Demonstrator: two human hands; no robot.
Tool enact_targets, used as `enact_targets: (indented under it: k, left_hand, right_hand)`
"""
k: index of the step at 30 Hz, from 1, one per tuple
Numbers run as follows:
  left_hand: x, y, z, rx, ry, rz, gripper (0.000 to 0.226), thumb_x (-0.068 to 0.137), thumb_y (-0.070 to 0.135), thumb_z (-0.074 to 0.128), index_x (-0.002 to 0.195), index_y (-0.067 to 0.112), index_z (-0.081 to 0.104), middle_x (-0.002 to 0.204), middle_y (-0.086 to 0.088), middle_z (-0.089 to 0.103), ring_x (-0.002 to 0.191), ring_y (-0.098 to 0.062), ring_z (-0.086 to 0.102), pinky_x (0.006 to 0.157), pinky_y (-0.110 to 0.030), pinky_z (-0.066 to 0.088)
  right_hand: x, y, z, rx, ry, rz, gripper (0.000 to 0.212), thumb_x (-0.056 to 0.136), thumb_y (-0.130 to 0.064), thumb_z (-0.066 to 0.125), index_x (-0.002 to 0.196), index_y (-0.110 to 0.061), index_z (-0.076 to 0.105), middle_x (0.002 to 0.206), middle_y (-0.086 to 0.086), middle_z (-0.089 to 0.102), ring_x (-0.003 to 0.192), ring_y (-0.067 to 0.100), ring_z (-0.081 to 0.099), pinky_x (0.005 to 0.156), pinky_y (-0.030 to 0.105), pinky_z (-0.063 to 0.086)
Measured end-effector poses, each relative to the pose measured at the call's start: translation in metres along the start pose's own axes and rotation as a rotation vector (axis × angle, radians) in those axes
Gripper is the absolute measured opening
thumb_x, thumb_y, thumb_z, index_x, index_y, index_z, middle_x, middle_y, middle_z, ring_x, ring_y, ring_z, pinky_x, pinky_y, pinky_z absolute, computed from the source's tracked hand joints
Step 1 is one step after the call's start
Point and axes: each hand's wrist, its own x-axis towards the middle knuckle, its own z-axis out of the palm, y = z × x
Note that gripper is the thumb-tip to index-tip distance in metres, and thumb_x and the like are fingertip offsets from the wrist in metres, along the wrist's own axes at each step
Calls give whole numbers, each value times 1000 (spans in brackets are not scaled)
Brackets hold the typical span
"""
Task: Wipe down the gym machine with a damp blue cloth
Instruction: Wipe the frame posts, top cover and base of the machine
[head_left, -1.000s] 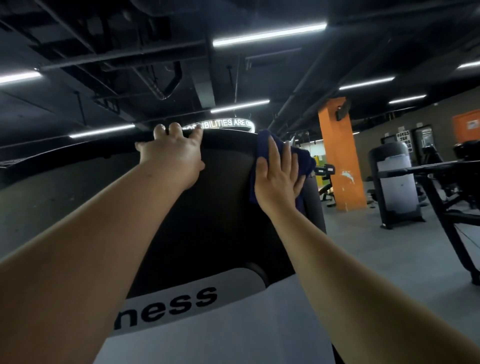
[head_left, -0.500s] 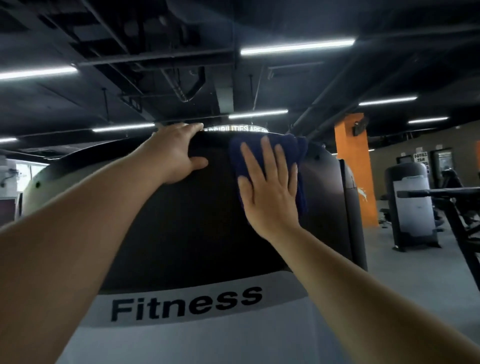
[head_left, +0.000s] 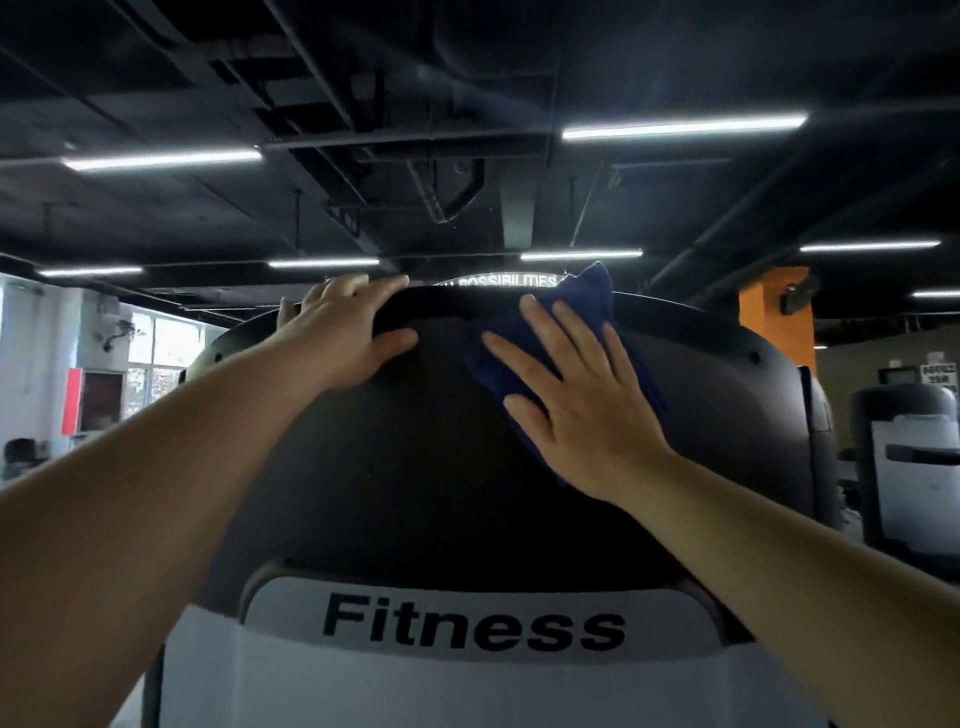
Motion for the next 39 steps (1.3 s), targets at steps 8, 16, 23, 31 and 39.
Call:
enact_targets:
  k: [8, 16, 23, 31, 39]
  left_hand:
    - [-8, -44, 5, -123, 152, 42, 53, 97, 20, 51, 147, 31, 39, 153, -1, 41, 142, -24, 33, 117, -44, 25]
    - [-24, -110, 25, -278, 157, -45, 58, 84, 60, 26, 140, 49, 31, 151, 4, 40, 140, -23, 35, 112, -55, 29]
    - [-35, -133, 28, -282, 143, -36, 51, 98, 41, 40, 148, 46, 27, 157, 14, 29, 145, -16, 26, 114, -57, 19]
    - [-22, -165, 14, -181, 179, -16, 46, 99, 23, 46, 143, 37, 44, 148, 8, 47, 138, -23, 37, 109, -50, 29]
    - [-36, -173, 27, -363, 122, -40, 53, 97, 21, 43, 150, 23, 36, 154, -4, 39, 139, -25, 38, 115, -38, 31]
  right_hand:
    - [33, -49, 7, -50, -16, -168, 53, 103, -45, 24, 154, -41, 8, 165, -4, -6, 151, 19, -10, 120, 50, -8]
    - [81, -90, 6, -51, 24, -41, 53, 103, -45, 20, 154, -41, 9, 165, -6, 2, 151, 17, -4, 120, 49, -7]
    - [61, -117, 31, -147, -37, -287, 50, 101, -43, 25, 152, -43, 23, 164, -9, 9, 151, 14, 3, 120, 46, -5]
    - [80, -176, 49, -131, -107, -304, 51, 103, -40, 29, 153, -41, 23, 165, -6, 5, 151, 16, 1, 119, 44, -9]
    - [107, -208, 54, -121, -4, -121, 55, 103, -42, 26, 155, -37, 12, 165, -1, -5, 151, 21, -8, 117, 47, -16]
